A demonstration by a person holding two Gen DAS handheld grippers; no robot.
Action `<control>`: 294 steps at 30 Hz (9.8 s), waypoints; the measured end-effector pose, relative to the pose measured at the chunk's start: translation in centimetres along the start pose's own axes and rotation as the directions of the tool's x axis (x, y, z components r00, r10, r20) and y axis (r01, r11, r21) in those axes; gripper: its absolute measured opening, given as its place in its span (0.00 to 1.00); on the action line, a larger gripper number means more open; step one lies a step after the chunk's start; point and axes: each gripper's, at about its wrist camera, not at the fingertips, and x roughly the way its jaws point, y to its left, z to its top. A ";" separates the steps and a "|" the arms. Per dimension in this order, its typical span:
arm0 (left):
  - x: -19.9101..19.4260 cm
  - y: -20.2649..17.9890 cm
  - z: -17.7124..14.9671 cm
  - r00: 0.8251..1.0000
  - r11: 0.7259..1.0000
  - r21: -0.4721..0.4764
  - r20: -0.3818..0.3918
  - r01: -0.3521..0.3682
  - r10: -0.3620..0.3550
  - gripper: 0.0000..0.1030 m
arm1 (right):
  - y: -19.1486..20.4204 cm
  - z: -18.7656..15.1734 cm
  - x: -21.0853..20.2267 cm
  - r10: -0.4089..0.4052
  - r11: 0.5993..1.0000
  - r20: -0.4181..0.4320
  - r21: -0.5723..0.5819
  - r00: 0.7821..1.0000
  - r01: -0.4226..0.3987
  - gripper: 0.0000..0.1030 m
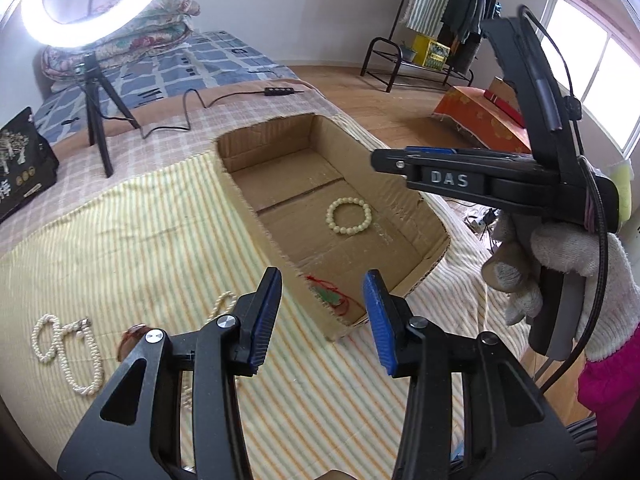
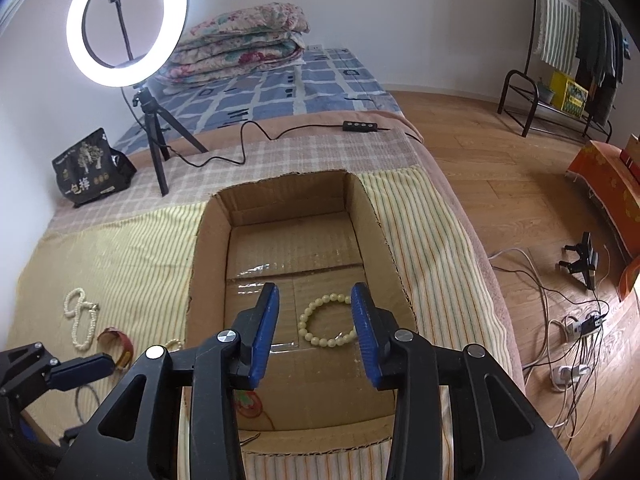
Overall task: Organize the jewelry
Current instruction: 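Open both grippers to drop the pendant and bracelet into the box, then move left gripper to the white pearl necklace while right gripper approaches the red-strap watch, then close left gripper on the pearl necklace while right gripper grasps the watch strap, then carry the necklace in left gripper and watch in right gripper over the box, then open both grippers to drop the necklace and watch into the box, then move left gripper to the blue wire bangle while right gripper approaches the long pearl strand, then close left gripper on the blue bangle while right gripper grasps the pearl strand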
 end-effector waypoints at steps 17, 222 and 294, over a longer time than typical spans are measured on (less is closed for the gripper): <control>-7.1 12.3 -2.5 0.986 0.976 -0.146 0.023 -0.162 0.167 0.42 | 8.3 -2.0 -4.2 0.115 0.982 0.059 -0.159 0.992 -0.104 0.35; -7.0 13.9 2.7 0.987 0.990 -0.081 0.103 -0.118 0.126 0.06 | 6.5 -2.2 0.2 0.071 0.983 -0.067 -0.167 0.995 -0.081 0.30; 0.4 16.5 -14.3 0.927 0.983 0.003 -0.331 -0.183 0.173 0.08 | 21.7 -9.0 9.4 0.111 0.908 -0.326 -0.350 0.939 -0.229 0.12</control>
